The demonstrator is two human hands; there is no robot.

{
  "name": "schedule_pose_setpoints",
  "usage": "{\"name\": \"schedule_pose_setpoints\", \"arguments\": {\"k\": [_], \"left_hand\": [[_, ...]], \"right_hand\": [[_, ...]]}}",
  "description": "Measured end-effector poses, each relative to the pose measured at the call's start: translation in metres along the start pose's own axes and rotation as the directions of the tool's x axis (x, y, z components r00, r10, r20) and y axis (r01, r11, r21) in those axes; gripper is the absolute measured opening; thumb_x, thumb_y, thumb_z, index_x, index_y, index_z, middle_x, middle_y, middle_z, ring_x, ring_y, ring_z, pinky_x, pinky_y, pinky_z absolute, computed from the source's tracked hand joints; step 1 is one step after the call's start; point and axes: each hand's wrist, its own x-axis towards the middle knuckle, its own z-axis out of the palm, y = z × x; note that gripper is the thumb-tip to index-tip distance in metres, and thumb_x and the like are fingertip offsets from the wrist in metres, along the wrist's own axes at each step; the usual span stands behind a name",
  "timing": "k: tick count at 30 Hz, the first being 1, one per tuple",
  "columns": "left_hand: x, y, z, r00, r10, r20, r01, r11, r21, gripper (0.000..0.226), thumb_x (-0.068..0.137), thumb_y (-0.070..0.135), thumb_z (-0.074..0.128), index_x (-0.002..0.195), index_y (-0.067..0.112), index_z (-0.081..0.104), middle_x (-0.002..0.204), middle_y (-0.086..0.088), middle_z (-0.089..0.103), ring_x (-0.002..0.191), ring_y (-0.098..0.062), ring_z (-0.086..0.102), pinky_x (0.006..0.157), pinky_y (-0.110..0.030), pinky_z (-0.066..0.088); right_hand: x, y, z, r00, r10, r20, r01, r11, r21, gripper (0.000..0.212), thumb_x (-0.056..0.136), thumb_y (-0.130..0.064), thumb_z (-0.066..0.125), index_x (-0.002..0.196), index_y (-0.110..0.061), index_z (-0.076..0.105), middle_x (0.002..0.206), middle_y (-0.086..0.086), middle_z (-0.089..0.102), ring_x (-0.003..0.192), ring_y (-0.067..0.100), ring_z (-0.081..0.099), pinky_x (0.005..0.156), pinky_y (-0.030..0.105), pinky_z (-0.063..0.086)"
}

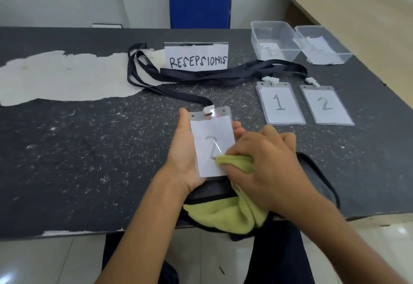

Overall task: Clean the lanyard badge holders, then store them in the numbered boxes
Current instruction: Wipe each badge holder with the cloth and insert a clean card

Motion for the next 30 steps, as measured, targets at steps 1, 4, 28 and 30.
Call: {"name": "schedule_pose_setpoints", "arguments": {"k": [1,4,28,30], "left_hand": [[0.001,0.000,-0.002,0.999,0.006,0.033,-0.005,1.000,-0.014,0.098,0.087,0.076,0.012,0.086,0.004,0.078,0.092,-0.016,0.072,0.078,-0.025,0.071,0.071,-0.034,0.059],[-0.003,0.001,-0.005,1.000,-0.007,0.029,0.009,0.998,-0.065,0.092,0.088,0.076,0.015,0.086,0.009,0.078,0.094,-0.014,0.071,0.078,-0.024,0.070,0.071,-0.030,0.056],[-0.006,0.002,-0.004,1.000,-0.024,0.018,0.025,0.999,-0.046,0.089,0.088,0.075,0.018,0.089,0.008,0.077,0.091,-0.015,0.072,0.074,-0.024,0.070,0.064,-0.030,0.058],[-0.007,0.002,-0.003,0.998,-0.055,0.028,0.057,0.997,-0.048,0.096,0.086,0.077,0.019,0.102,-0.001,0.073,0.109,-0.021,0.069,0.088,-0.028,0.070,0.076,-0.037,0.058]], "right_hand": [[0.006,-0.003,0.003,0.999,0.003,-0.034,-0.004,1.000,-0.026,0.020,0.079,-0.045,0.060,0.085,-0.030,0.071,0.090,-0.015,0.060,0.083,0.012,0.033,0.070,0.033,0.014],[0.014,-0.015,0.013,0.997,-0.041,-0.070,0.039,0.999,-0.032,0.018,0.081,-0.040,0.063,0.089,-0.027,0.072,0.086,-0.012,0.057,0.083,0.013,0.033,0.071,0.032,0.015],[0.016,-0.014,0.017,0.995,-0.051,-0.086,0.046,0.997,-0.060,0.023,0.084,-0.043,0.055,0.085,-0.026,0.071,0.082,-0.011,0.053,0.082,0.013,0.036,0.070,0.033,0.017],[0.001,-0.009,0.016,0.996,-0.069,-0.053,0.068,0.997,-0.024,0.028,0.084,-0.048,0.050,0.082,-0.028,0.070,0.080,-0.014,0.052,0.079,0.010,0.034,0.070,0.033,0.019]]}}
